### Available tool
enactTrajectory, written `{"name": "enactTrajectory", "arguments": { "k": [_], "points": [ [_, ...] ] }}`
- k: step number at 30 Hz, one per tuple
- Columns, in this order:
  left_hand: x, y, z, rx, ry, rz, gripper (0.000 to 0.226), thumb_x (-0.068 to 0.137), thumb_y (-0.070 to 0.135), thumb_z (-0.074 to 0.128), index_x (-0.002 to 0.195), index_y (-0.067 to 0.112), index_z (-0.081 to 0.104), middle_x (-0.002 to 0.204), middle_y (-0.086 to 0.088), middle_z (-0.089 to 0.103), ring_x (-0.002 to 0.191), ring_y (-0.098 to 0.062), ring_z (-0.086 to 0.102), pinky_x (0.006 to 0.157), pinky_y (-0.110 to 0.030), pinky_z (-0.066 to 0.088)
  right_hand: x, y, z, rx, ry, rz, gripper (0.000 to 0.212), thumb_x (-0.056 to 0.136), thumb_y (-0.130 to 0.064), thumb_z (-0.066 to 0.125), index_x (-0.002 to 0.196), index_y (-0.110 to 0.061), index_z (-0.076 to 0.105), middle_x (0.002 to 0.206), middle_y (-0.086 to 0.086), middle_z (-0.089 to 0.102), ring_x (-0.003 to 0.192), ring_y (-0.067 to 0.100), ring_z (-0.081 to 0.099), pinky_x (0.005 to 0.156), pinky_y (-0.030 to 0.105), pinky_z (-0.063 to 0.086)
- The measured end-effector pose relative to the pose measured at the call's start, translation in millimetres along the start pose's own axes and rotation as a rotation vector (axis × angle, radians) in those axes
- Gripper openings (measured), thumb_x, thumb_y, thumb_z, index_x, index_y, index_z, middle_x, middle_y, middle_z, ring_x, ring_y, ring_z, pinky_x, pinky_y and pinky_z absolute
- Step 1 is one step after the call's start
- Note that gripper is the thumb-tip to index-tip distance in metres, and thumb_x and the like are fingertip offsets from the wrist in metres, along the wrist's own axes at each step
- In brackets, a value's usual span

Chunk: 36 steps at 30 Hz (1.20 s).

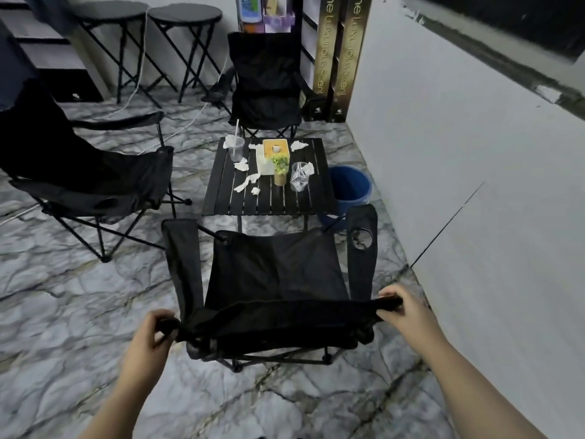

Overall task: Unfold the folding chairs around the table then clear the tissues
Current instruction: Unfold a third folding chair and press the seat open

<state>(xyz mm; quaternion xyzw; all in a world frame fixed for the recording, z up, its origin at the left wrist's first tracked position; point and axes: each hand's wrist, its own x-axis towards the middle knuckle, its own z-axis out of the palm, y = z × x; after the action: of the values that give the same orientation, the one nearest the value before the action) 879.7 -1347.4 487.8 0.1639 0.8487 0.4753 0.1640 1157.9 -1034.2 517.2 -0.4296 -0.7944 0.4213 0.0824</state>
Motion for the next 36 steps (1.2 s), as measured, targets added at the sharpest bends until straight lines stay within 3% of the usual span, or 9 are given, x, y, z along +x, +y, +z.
{"name": "enactTrajectory", "arguments": {
  "k": [3, 7, 10, 15, 18, 20, 26, 31, 36],
  "points": [
    [3, 12, -2, 0.174, -0.038, 0.009, 0.028, 0.083, -0.007, 0.058, 0.101, 0.013, 0.053, 0.091, -0.007, 0.058, 0.087, -0.022, 0.055, 0.076, -0.035, 0.041, 1, 1, -3, 0.035, -0.077, 0.026, 0.023, 0.087, -0.009, 0.062, 0.103, -0.023, 0.052, 0.106, -0.003, 0.056, 0.101, 0.015, 0.052, 0.084, 0.029, 0.042],
    [4, 18, -7, 0.361, -0.027, 0.052, 0.020, 0.081, -0.011, 0.054, 0.081, 0.009, 0.052, 0.071, 0.000, 0.059, 0.071, -0.024, 0.057, 0.061, -0.036, 0.039, 2, -2, -11, -0.040, -0.032, -0.019, 0.007, 0.090, -0.010, 0.057, 0.096, -0.014, 0.055, 0.094, 0.004, 0.060, 0.091, 0.021, 0.057, 0.067, 0.029, 0.041],
    [-8, 11, -10, 0.342, -0.001, 0.084, 0.021, 0.081, -0.011, 0.056, 0.079, 0.010, 0.053, 0.074, -0.006, 0.061, 0.071, -0.020, 0.057, 0.060, -0.032, 0.041, -5, 7, -14, -0.041, -0.023, -0.064, 0.004, 0.089, -0.009, 0.058, 0.090, -0.013, 0.057, 0.086, 0.002, 0.061, 0.084, 0.019, 0.058, 0.068, 0.023, 0.041],
    [-22, -12, -20, 0.188, 0.012, 0.019, 0.023, 0.077, -0.009, 0.063, 0.084, 0.012, 0.058, 0.083, -0.005, 0.065, 0.080, -0.018, 0.060, 0.061, -0.004, 0.039, -16, 22, -13, 0.112, -0.111, -0.004, 0.015, 0.082, -0.009, 0.068, 0.087, -0.018, 0.058, 0.088, -0.005, 0.064, 0.087, 0.008, 0.060, 0.072, 0.021, 0.045],
    [-25, -26, -23, 0.222, -0.044, -0.036, 0.031, 0.077, -0.005, 0.067, 0.082, 0.023, 0.055, 0.083, -0.004, 0.066, 0.085, -0.024, 0.060, 0.073, -0.027, 0.046, -18, 40, 4, 0.042, -0.170, 0.097, 0.015, 0.083, -0.011, 0.068, 0.086, -0.021, 0.056, 0.086, -0.004, 0.064, 0.093, 0.020, 0.063, 0.078, 0.036, 0.048],
    [-20, -26, -23, 0.298, -0.062, -0.052, 0.029, 0.077, -0.002, 0.068, 0.081, 0.023, 0.053, 0.081, -0.005, 0.066, 0.083, -0.028, 0.061, 0.069, -0.038, 0.043, -16, 43, 15, 0.020, -0.155, 0.140, 0.014, 0.085, -0.011, 0.065, 0.088, -0.020, 0.055, 0.088, -0.002, 0.063, 0.098, 0.024, 0.061, 0.078, 0.038, 0.046],
    [-14, -8, -25, 0.318, -0.159, 0.082, 0.035, 0.073, 0.000, 0.073, 0.096, 0.020, 0.056, 0.085, 0.000, 0.063, 0.083, -0.019, 0.060, 0.071, -0.030, 0.043, -14, 23, 17, 0.073, -0.038, 0.031, 0.052, 0.074, -0.008, 0.076, 0.115, -0.021, 0.048, 0.111, -0.008, 0.054, 0.107, 0.008, 0.049, 0.092, 0.029, 0.037],
    [-13, -17, -27, 0.431, -0.127, 0.172, 0.023, 0.077, -0.002, 0.067, 0.085, 0.019, 0.061, 0.080, 0.000, 0.063, 0.076, -0.021, 0.060, 0.065, -0.034, 0.045, -11, 11, 17, -0.277, -0.076, -0.113, 0.013, 0.081, -0.009, 0.068, 0.080, -0.018, 0.058, 0.079, -0.006, 0.061, 0.075, 0.008, 0.056, 0.062, 0.021, 0.041],
    [3, -15, -22, 0.472, -0.167, 0.083, 0.018, 0.083, 0.005, 0.060, 0.079, 0.022, 0.056, 0.081, -0.002, 0.064, 0.072, -0.021, 0.062, 0.065, -0.042, 0.051, 3, 9, 13, -0.422, -0.107, -0.027, 0.009, 0.085, -0.011, 0.062, 0.079, -0.010, 0.056, 0.079, 0.007, 0.061, 0.073, 0.020, 0.056, 0.057, 0.024, 0.036]
  ]
}}
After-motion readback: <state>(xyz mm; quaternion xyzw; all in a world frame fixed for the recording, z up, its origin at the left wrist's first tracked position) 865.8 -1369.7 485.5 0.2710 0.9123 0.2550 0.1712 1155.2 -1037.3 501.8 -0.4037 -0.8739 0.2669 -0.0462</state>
